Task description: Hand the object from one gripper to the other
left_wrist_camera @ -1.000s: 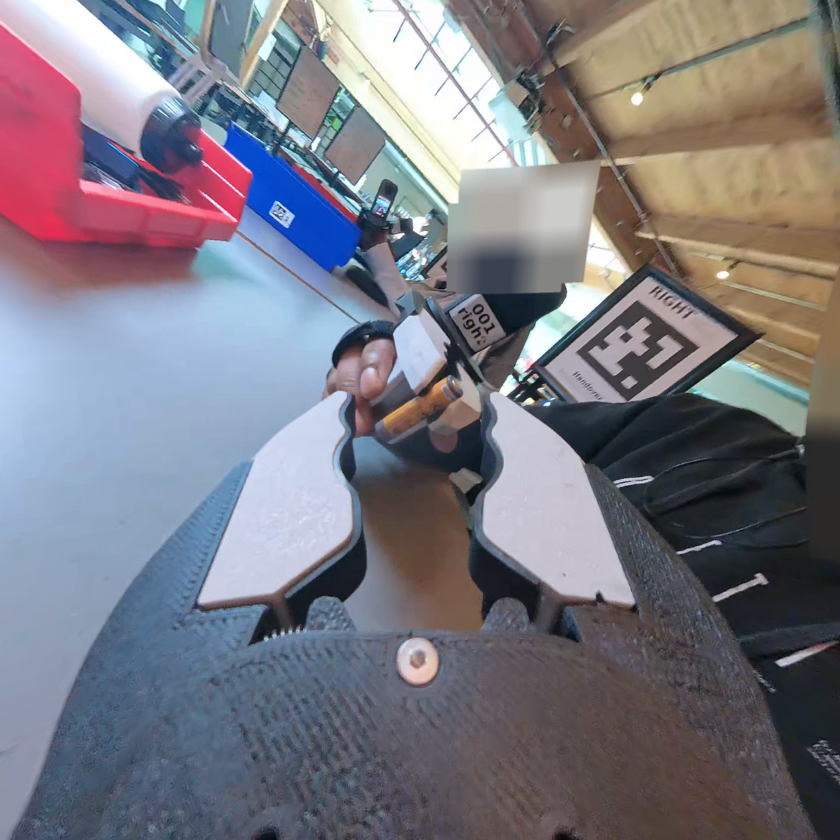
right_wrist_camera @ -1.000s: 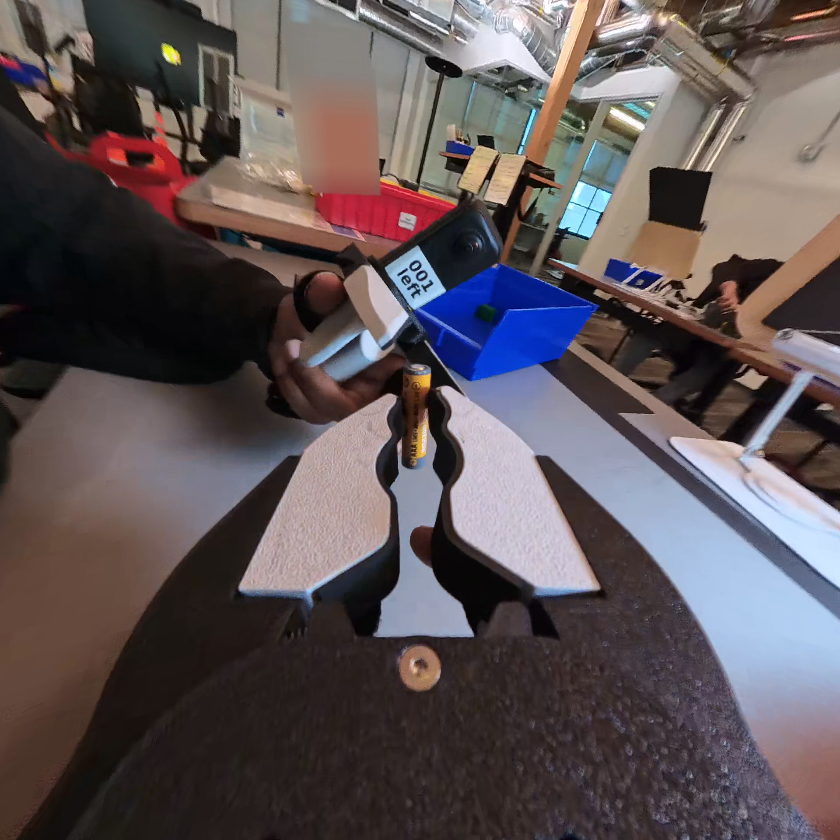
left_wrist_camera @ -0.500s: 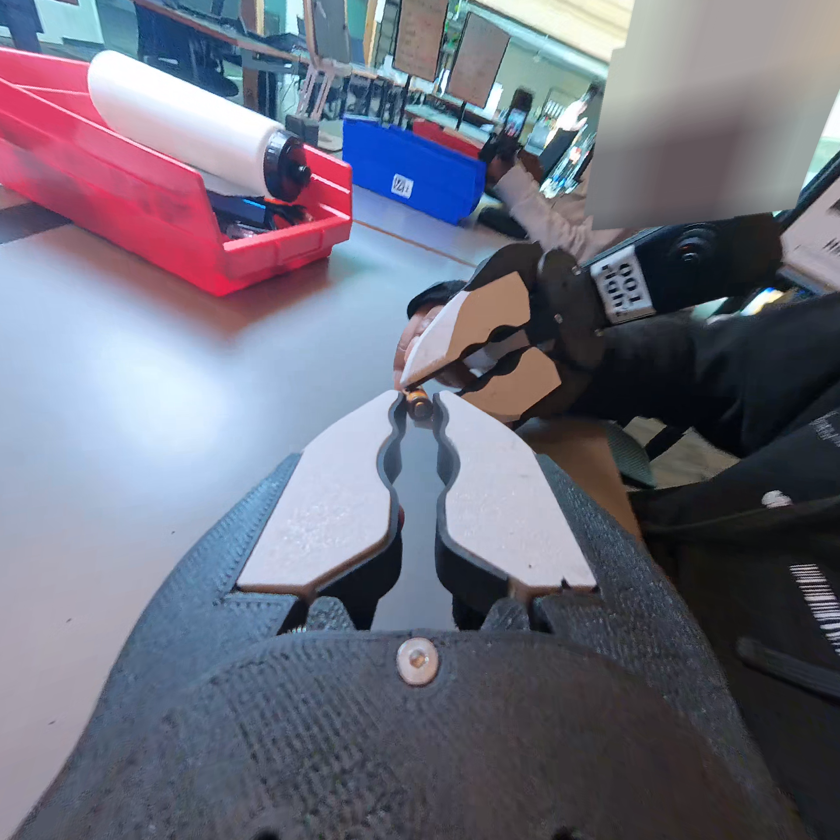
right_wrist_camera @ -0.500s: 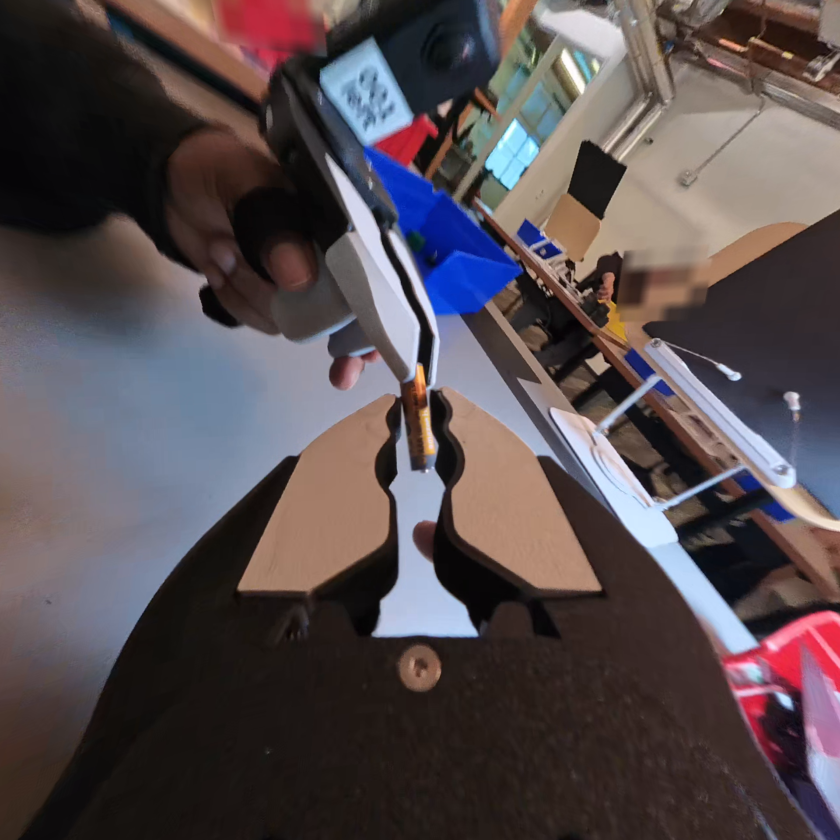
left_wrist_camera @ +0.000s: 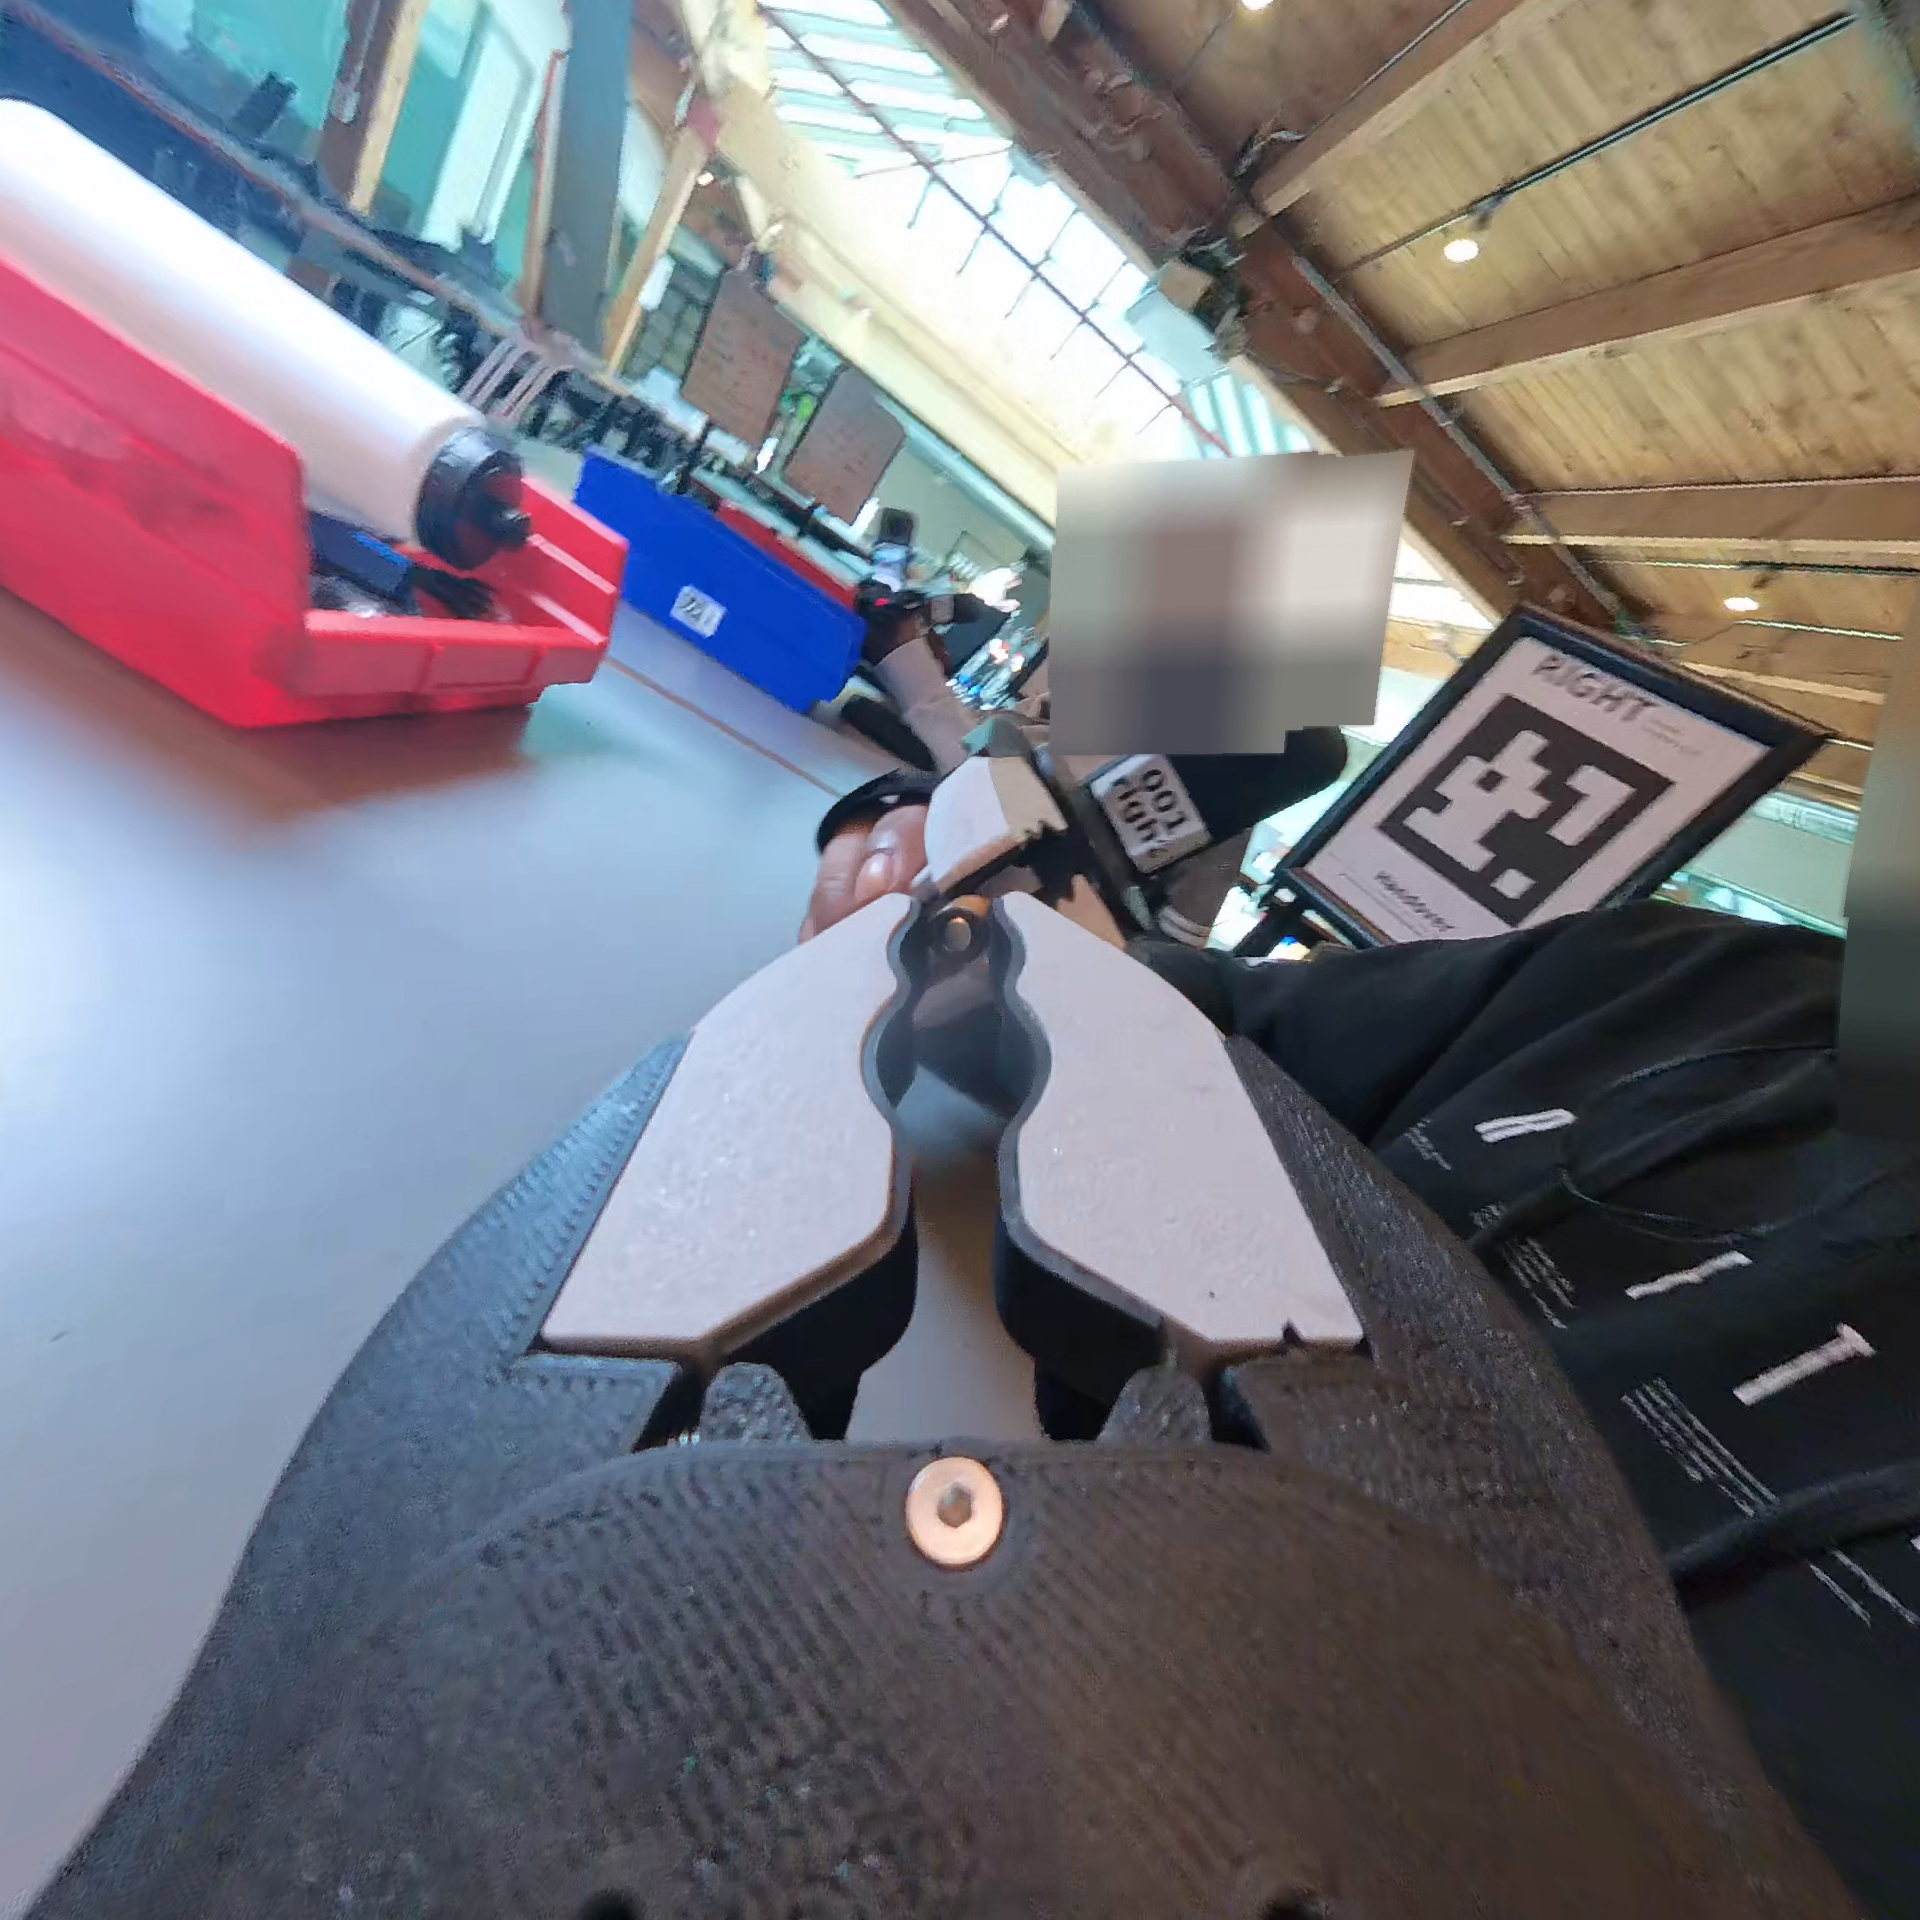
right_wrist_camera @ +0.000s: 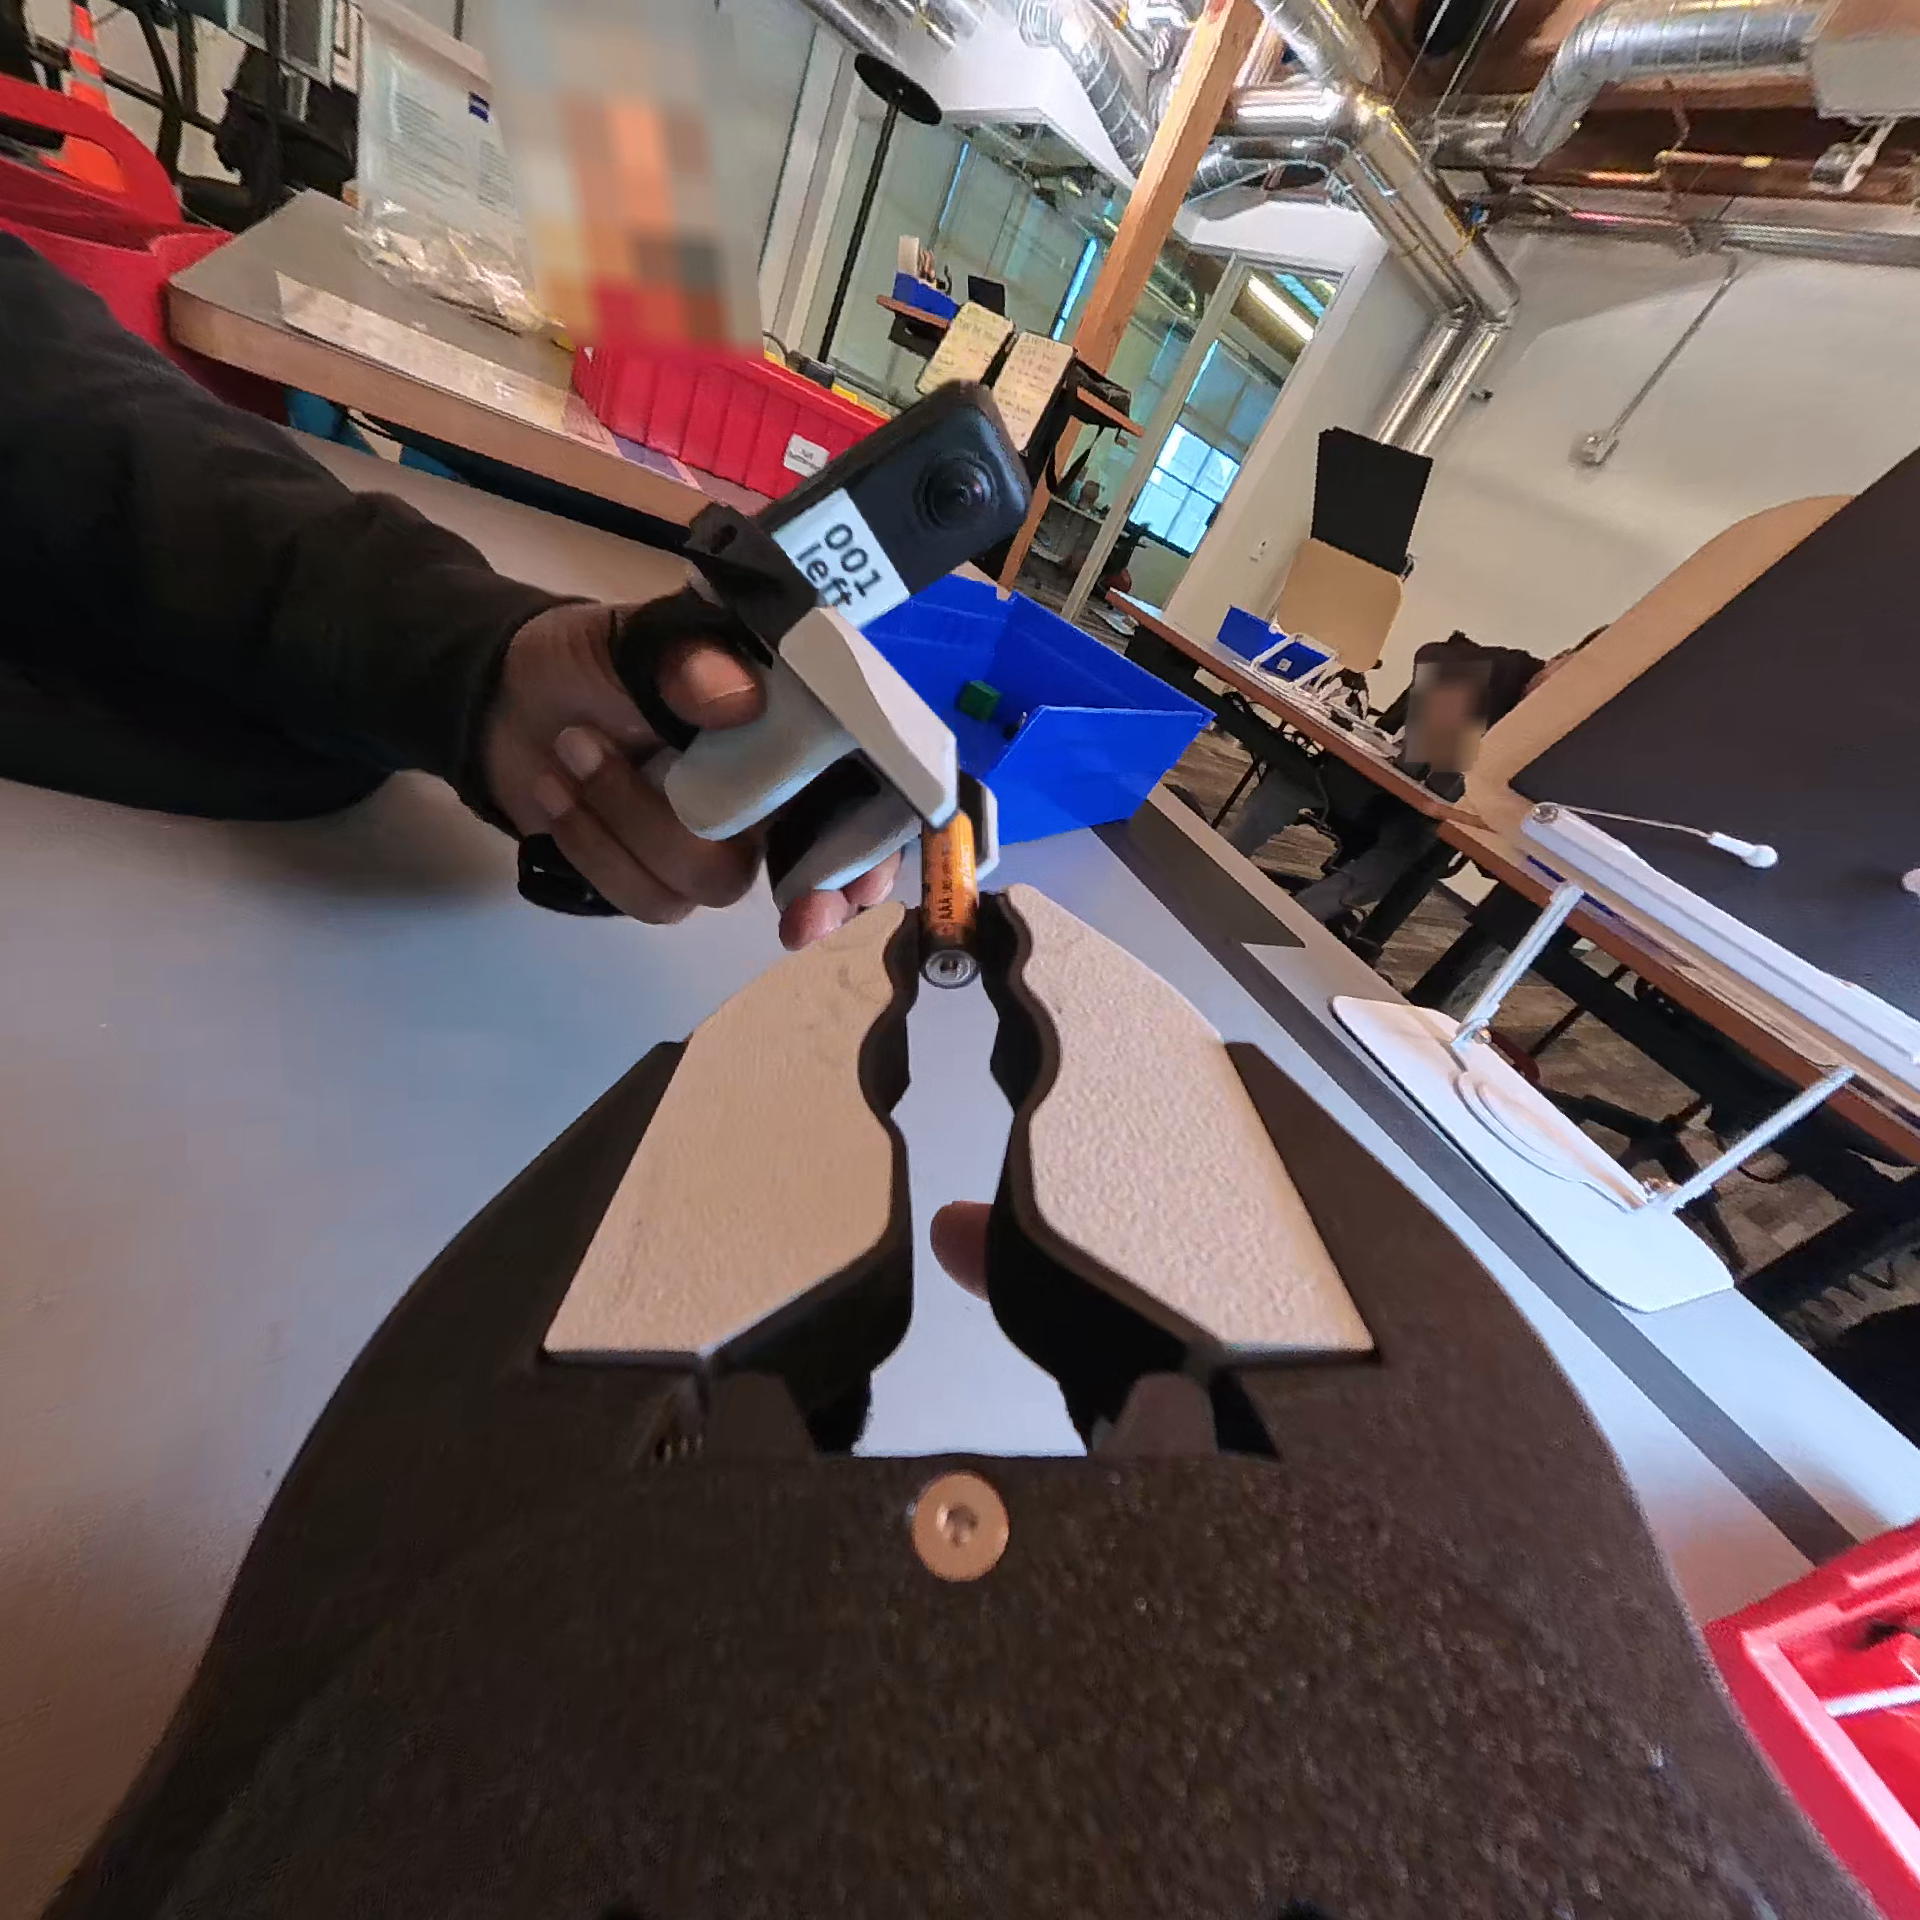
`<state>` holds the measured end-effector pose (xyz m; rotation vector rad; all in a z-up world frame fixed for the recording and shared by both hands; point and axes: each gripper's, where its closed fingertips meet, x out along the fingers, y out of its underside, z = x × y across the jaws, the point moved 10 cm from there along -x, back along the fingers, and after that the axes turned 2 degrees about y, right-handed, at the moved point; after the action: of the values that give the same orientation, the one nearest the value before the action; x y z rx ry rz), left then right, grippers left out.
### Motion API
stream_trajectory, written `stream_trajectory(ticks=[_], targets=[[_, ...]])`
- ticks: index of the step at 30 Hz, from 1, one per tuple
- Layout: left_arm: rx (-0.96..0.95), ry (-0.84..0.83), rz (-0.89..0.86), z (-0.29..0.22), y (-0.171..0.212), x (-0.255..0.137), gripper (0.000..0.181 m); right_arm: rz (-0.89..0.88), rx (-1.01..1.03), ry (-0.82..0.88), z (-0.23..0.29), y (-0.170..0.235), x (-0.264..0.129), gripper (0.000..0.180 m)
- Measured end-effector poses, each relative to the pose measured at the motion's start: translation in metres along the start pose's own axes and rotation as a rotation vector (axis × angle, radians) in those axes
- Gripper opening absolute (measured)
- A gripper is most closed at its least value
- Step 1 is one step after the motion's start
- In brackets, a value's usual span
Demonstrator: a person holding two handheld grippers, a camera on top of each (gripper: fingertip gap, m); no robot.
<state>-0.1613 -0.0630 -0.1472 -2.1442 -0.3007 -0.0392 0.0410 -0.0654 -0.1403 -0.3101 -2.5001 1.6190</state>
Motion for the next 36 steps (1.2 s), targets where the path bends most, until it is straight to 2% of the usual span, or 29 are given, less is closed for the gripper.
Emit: stream_trajectory(ticks=[2,3,4,7,11,15,16,18,21,26,32,36], targets=[[0.024,-0.141,0.046,0.006,0.001,-0.002,0.011,0.024,-0.015,0.015,-0.001,0.004,0.001,0.011],[0.051,-0.227,0.060,0.009,0.002,-0.004,0.000,0.041,-0.036,0.024,-0.001,0.005,0.002,0.011],[0.073,-0.288,0.064,0.011,0.002,-0.006,0.002,0.060,-0.066,0.037,-0.001,0.007,0.002,0.011],[0.100,-0.343,0.068,0.010,-0.001,-0.006,0.022,0.099,-0.116,0.064,0.000,0.009,0.003,0.010],[0.219,-0.421,0.126,0.000,-0.002,0.000,0.034,0.174,-0.255,0.090,0.005,0.012,0.006,0.011],[0.236,-0.428,0.224,-0.005,0.010,0.014,0.041,0.221,-0.408,0.073,0.020,0.016,0.012,0.011],[0.244,-0.425,0.223,-0.006,0.012,0.015,0.033,0.234,-0.417,0.083,0.020,0.017,0.012,0.011],[0.238,-0.421,0.221,-0.007,0.012,0.015,0.032,0.211,-0.390,0.068,0.018,0.017,0.011,0.011],[0.198,-0.403,0.205,-0.007,0.007,0.012,0.044,0.151,-0.340,0.048,0.017,0.013,0.008,0.011],[0.143,-0.312,0.220,-0.008,0.006,0.013,0.047,0.147,-0.350,0.064,0.019,0.010,0.009,0.011],[0.274,-0.343,0.250,-0.015,0.008,0.017,0.052,0.163,-0.370,0.106,0.016,0.010,0.009,0.011],[0.248,-0.319,0.287,-0.012,0.014,0.020,0.052,0.172,-0.370,0.075,0.020,0.014,0.011,0.011]])
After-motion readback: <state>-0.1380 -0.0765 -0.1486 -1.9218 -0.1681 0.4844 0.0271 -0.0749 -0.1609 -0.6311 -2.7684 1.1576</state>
